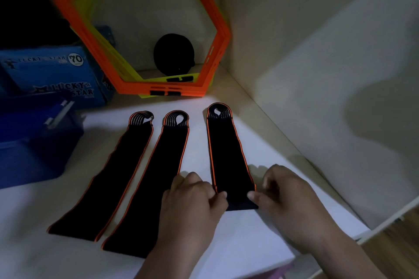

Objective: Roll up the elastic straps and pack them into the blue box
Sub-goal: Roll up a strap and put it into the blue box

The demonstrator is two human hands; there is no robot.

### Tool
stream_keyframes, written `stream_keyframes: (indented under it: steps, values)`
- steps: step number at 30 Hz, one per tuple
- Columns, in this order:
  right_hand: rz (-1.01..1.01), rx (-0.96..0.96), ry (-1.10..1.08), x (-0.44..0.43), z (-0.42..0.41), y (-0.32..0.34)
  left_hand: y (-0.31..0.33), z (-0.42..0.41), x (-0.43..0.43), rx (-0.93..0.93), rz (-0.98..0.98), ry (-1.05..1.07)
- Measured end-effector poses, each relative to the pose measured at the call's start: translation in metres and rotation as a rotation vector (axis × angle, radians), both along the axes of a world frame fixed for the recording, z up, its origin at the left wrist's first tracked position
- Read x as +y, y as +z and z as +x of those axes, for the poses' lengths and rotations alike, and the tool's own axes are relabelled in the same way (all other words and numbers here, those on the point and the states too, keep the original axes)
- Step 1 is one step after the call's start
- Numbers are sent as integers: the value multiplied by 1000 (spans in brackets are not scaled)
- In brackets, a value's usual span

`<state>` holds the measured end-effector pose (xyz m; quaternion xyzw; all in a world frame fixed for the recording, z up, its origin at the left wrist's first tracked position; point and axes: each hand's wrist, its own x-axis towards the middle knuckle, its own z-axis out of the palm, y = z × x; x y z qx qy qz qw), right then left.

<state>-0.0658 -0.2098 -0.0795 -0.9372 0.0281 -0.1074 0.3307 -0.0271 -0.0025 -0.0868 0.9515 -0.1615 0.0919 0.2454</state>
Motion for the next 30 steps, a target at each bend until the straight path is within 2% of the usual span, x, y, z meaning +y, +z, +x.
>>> stream_keyframes:
  steps: [2, 8, 16, 23, 30]
  values:
    - [36, -45, 11, -1, -2, -1, 2, 3, 4, 15, -76, 14]
    - [-98, -212, 168, -3, -2, -10, -1, -3, 9, -97, -109, -197]
    - [-97, -100, 355, -20, -5, -8, -5, -9, 19, -67, -113, -229]
    - [-28, -150, 327, -22, -4, -10, -3, -11, 22, -11, -207, -211]
    - [20, -44, 291, -18, 4, -4, -3, -7, 13, -21, -144, -166]
